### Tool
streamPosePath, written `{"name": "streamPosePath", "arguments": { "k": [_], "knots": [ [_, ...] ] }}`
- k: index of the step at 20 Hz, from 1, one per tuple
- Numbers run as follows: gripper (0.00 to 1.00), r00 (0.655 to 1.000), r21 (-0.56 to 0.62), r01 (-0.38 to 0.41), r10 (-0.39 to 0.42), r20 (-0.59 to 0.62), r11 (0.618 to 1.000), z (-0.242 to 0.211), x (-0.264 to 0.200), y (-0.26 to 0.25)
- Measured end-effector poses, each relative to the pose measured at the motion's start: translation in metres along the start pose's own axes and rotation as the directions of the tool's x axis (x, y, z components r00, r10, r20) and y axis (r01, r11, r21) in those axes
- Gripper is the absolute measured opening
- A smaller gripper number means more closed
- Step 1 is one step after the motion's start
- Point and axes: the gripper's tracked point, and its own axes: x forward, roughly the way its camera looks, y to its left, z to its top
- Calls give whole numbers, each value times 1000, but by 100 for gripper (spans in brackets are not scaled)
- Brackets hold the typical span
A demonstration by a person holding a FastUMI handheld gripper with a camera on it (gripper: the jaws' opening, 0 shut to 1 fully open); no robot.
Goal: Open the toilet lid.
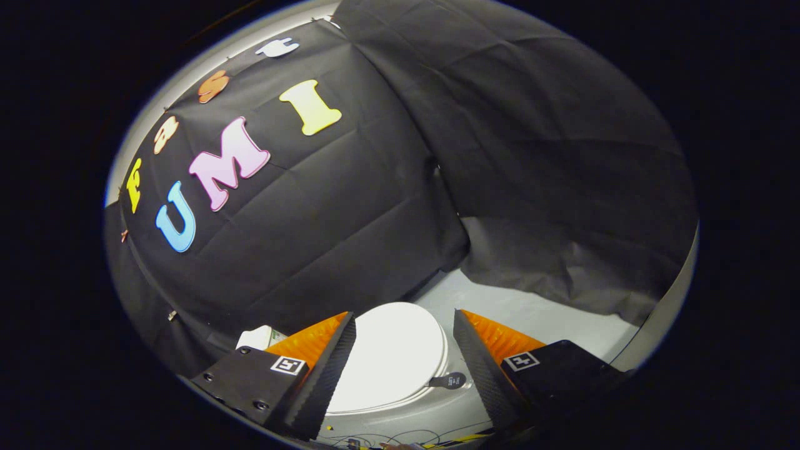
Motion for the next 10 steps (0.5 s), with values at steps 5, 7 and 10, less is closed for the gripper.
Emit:
{"name": "streamPosePath", "arguments": {
  "k": [5,7,10],
  "knots": [
    [99,994,112,33,-21,-104,993,-46,31,-46],
    [99,990,153,49,-27,-142,987,-64,41,-62],
    [99,982,190,75,-39,-186,979,-86,56,-81]
  ]
}}
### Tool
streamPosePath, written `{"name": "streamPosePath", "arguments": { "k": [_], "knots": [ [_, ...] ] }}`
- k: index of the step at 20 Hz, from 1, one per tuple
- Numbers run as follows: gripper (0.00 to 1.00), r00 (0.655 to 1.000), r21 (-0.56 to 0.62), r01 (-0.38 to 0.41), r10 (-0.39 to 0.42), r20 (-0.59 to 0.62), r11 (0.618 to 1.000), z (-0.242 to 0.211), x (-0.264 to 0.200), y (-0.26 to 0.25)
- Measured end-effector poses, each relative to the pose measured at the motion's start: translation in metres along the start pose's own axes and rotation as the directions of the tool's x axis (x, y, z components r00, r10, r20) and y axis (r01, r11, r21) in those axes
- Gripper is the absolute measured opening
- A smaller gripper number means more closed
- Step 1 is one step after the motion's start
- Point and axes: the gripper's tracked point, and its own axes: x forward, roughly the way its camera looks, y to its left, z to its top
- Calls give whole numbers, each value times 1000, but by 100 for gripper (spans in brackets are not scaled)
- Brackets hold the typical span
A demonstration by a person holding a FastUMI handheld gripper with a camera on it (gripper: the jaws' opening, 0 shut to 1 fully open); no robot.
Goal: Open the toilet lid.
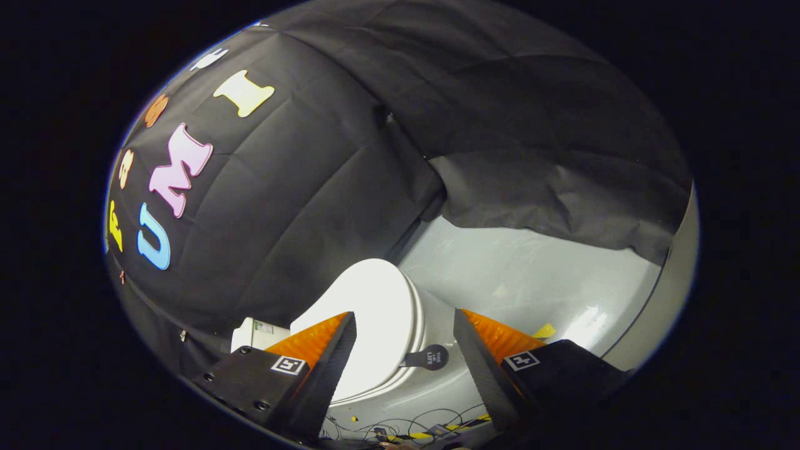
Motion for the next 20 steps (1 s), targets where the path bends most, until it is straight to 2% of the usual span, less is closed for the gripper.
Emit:
{"name": "streamPosePath", "arguments": {
  "k": [5,20],
  "knots": [
    [99,996,63,30,-25,-81,998,-25,30,-29],
    [98,965,235,4,58,-255,972,-91,79,-54]
  ]
}}
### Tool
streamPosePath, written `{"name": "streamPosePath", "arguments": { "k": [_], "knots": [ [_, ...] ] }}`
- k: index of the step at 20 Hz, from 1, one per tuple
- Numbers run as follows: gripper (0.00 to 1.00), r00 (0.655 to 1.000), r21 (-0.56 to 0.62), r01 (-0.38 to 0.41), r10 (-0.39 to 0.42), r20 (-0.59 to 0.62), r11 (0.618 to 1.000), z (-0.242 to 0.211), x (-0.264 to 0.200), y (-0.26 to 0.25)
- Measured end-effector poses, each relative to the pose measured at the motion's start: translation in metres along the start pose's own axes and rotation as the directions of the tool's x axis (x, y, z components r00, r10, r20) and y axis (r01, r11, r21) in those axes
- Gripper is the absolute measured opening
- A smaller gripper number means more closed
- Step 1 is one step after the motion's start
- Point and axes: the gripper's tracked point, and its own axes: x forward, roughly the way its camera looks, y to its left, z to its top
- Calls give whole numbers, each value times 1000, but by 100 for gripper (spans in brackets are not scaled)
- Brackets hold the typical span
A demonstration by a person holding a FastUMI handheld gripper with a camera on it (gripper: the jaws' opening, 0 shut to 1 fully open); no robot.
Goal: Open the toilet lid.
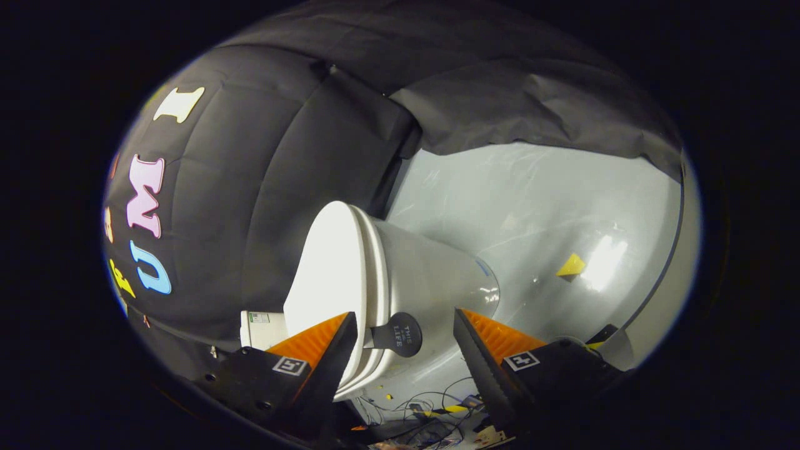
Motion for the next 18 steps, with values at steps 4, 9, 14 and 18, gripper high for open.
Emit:
{"name": "streamPosePath", "arguments": {
  "k": [4,9,14,18],
  "knots": [
    [97,998,79,-56,58,-30,995,-4,7,2],
    [85,993,79,-74,81,-88,994,-23,26,6],
    [35,992,113,-92,100,-72,989,-17,35,3],
    [25,985,187,-142,159,-75,972,-17,29,7]
  ]
}}
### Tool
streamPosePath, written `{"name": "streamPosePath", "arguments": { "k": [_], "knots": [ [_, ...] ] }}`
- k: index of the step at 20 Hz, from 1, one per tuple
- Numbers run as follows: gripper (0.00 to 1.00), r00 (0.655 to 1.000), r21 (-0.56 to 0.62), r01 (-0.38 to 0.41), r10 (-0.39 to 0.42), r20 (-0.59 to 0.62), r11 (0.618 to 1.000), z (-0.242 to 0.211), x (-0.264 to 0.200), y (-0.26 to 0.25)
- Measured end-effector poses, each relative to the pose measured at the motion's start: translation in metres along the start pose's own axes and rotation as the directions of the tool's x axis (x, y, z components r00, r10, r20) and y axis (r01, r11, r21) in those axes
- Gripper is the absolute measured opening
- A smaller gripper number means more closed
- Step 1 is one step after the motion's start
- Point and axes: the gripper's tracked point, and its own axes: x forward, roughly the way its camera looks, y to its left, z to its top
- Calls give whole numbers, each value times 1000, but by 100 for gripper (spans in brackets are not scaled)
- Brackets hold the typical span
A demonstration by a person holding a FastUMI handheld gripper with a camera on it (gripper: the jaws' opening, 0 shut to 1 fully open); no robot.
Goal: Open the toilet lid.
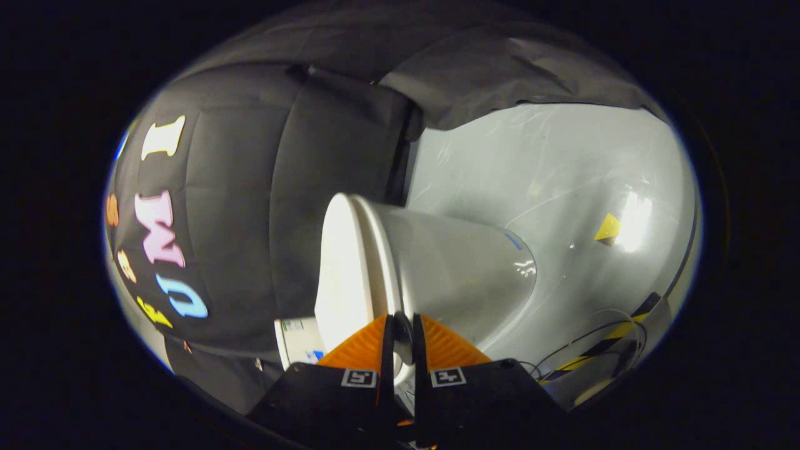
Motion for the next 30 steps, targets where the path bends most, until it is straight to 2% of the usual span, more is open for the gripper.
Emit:
{"name": "streamPosePath", "arguments": {
  "k": [1,4,7,9,10,14,18,24,27,30],
  "knots": [
    [17,1000,9,-7,7,16,1000,2,1,0],
    [17,1000,-40,-1,1,7,999,-3,2,-3],
    [17,1000,-25,-6,6,12,1000,-1,1,2],
    [17,1000,-71,-4,5,20,997,-5,1,6],
    [13,1000,-98,3,-1,24,995,-7,0,9],
    [12,998,-123,-7,16,67,992,-8,-16,35],
    [12,992,-228,21,8,127,973,-16,-32,74],
    [12,975,-405,56,38,220,913,-41,-66,152],
    [11,965,-507,81,61,257,858,-64,-84,195],
    [12,956,-608,112,81,281,786,-92,-95,234]
  ]
}}
